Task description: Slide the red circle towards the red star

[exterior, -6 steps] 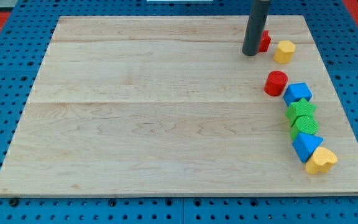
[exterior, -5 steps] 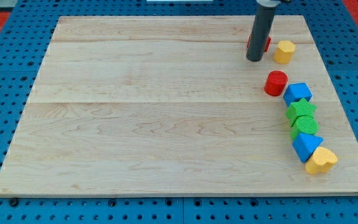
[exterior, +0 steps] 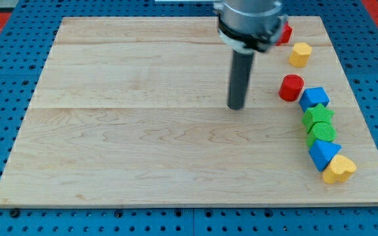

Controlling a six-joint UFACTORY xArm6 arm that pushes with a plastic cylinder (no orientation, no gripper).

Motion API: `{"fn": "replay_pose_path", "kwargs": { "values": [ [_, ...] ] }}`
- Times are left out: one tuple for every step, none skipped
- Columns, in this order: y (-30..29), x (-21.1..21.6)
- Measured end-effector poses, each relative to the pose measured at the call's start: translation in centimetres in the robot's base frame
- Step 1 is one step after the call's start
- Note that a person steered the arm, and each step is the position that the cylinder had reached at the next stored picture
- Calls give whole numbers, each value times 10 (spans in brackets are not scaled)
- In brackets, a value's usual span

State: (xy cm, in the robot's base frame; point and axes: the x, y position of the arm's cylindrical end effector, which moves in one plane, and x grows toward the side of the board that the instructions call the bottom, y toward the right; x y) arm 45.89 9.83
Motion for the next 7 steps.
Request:
{"fn": "replay_pose_path", "kwargs": {
  "values": [
    [72,20],
    [63,-16],
    [78,-49],
    [79,-25],
    [87,-16],
    [90,-38],
    [92,-57]
  ]
}}
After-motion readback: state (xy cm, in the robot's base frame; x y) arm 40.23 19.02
